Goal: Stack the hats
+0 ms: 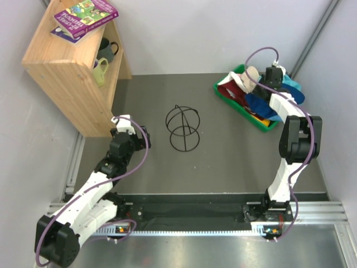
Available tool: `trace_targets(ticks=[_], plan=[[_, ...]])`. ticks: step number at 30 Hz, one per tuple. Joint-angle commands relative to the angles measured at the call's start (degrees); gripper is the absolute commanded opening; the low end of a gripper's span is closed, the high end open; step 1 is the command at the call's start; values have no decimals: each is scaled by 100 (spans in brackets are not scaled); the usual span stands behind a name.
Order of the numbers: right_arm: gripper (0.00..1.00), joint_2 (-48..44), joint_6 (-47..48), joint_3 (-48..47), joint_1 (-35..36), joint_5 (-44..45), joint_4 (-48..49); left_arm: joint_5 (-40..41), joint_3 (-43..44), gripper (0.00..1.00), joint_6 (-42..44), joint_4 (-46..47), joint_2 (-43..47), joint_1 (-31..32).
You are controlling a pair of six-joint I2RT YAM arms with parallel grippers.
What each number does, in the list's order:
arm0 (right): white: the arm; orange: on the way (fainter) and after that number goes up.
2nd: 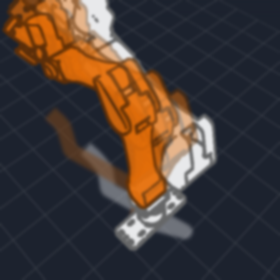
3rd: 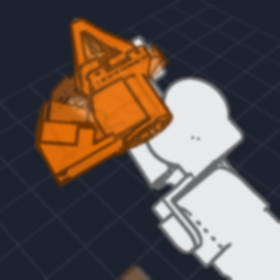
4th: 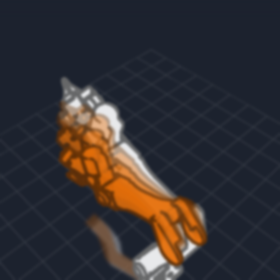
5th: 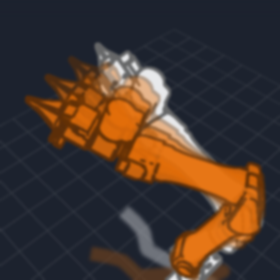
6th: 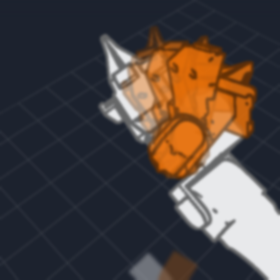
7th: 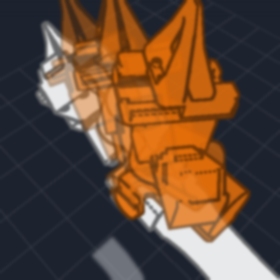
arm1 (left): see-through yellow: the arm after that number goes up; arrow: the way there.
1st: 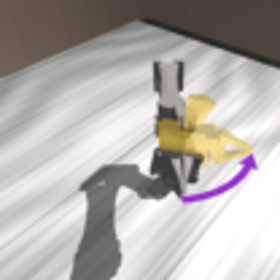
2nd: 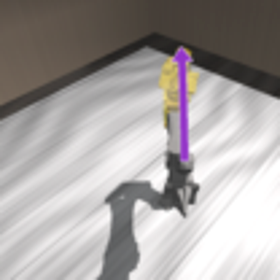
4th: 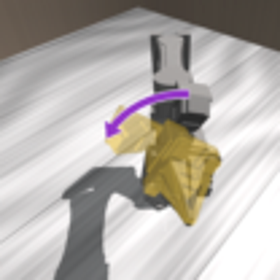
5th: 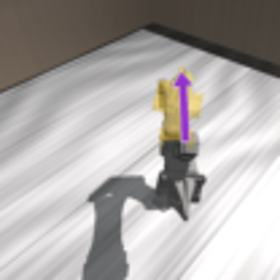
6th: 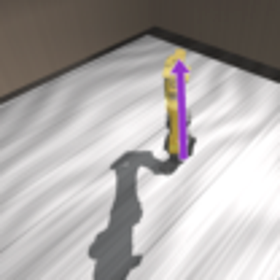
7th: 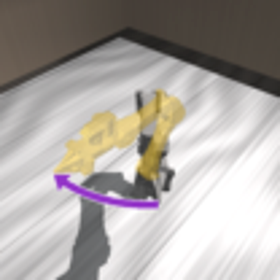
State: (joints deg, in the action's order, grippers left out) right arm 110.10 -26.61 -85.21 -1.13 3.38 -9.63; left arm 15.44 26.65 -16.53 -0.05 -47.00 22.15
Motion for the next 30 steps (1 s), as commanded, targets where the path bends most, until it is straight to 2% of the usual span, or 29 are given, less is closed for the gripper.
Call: trace_targets(ticks=[1,7,17,23,26,30], plan=[[0,-164,138,-233,33,-83,-206,-85,-55,99,36,269,95,-9],[0,-1174,358,-31,69,-153,-180,-681,-55,99,133,436,60,-9],[0,-2738,938,-207,1412,14,-627,-999,-55,98,142,541,33,0],[0,-3652,1359,240,2168,40,-645,-1052,-134,98,142,638,112,0],[0,-4021,1692,452,2634,189,-751,-1113,-152,98,107,638,130,0],[0,-4269,1993,619,3302,1311,-1233,-1219,-187,98,80,682,244,0]])
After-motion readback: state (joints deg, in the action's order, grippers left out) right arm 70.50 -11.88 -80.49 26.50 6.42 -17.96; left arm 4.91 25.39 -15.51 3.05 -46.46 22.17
